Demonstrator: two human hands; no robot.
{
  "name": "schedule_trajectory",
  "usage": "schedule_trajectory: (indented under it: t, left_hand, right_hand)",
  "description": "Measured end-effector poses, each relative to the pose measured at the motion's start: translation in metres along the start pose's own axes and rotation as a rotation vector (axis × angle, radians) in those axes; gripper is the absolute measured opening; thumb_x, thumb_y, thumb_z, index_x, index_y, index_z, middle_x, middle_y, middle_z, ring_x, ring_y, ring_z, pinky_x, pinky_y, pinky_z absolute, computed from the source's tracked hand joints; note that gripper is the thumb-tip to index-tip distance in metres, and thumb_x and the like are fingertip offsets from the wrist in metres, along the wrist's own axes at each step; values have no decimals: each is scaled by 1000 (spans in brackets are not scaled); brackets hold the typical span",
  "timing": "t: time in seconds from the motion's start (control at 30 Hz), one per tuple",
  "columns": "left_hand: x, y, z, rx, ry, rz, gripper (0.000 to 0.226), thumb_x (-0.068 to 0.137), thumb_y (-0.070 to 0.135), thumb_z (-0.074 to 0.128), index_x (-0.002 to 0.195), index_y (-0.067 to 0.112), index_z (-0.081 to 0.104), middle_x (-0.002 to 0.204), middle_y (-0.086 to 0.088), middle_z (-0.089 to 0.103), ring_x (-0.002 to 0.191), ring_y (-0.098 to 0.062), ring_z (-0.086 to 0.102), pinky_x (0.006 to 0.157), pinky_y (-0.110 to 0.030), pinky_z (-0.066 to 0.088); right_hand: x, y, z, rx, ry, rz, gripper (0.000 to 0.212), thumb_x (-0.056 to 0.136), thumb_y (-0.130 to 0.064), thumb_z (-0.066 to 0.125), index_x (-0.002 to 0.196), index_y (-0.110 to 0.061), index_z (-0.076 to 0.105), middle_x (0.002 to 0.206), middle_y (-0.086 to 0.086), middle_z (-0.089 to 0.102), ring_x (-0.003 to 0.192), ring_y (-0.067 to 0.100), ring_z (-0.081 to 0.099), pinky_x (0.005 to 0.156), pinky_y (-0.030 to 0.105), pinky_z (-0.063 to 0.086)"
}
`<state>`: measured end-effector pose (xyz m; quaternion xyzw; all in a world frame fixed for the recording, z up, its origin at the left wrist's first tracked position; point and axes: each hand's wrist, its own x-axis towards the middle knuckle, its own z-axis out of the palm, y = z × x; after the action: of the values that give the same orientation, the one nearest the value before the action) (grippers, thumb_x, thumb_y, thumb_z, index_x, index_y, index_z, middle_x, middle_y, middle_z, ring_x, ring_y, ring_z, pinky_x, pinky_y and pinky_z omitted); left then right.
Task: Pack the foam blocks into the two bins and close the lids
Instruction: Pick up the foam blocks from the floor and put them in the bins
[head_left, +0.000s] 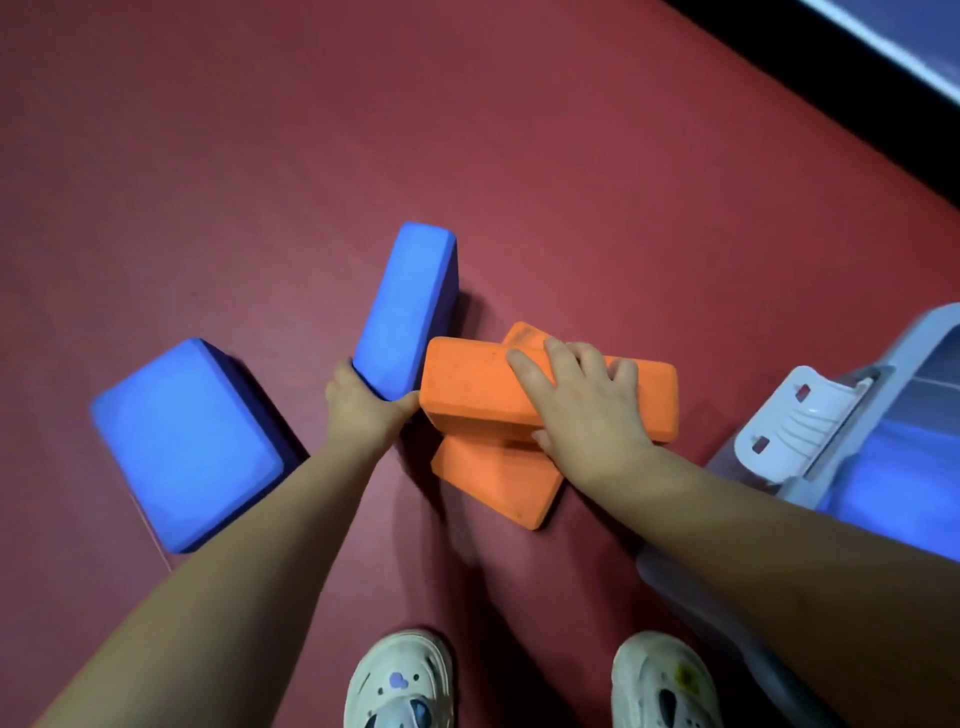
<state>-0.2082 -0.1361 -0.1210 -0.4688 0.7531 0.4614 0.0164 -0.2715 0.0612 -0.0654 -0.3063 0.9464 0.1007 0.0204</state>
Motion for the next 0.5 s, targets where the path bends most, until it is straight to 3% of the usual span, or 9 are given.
schedule_trajectory:
  t: [0.07, 0.13, 0.17, 0.33, 0.5]
  left_hand:
    - [1, 0, -2, 21, -4, -14, 81, 60, 24, 87, 128, 6, 45, 125, -11, 52, 101, -25, 56, 71, -33, 47]
    - [1, -1, -4, 23, 12, -18, 76, 65, 24, 84, 126, 3, 44, 125, -13, 51, 101, -26, 56, 72, -33, 47]
    - [-1, 0, -7, 12, 18, -24, 75, 67, 25, 83, 127, 3, 44, 125, -14, 51, 103, -28, 56, 75, -35, 48]
    - [-26, 4, -30, -62, 77, -72, 75, 70, 32, 81, 128, 5, 44, 126, -13, 49, 97, -26, 53, 80, -37, 49]
    - [-73, 14, -58, -244, 130, -95, 84, 60, 50, 81, 124, 7, 47, 123, -10, 54, 104, -29, 59, 81, -39, 53]
  right_hand:
    - [-2, 0, -6, 22, -7, -33, 90, 60, -34, 83, 139, -32, 41, 132, 8, 52, 111, 28, 52, 79, 44, 40]
    - [-5, 3, -8, 106, -48, -35, 91, 73, -38, 75, 147, -31, 23, 140, 5, 40, 121, 28, 41, 90, 46, 33]
    - [-6, 4, -11, 120, -41, -16, 92, 72, -39, 75, 148, -30, 23, 139, 5, 40, 121, 28, 41, 93, 47, 31]
    - [-18, 15, -28, 83, 137, 97, 105, 33, -42, 92, 130, -24, 55, 108, 9, 62, 92, 31, 59, 82, 50, 43]
    - [-26, 25, -74, 117, 232, 70, 102, 34, -47, 90, 128, -25, 56, 107, 8, 61, 91, 32, 58, 83, 49, 42]
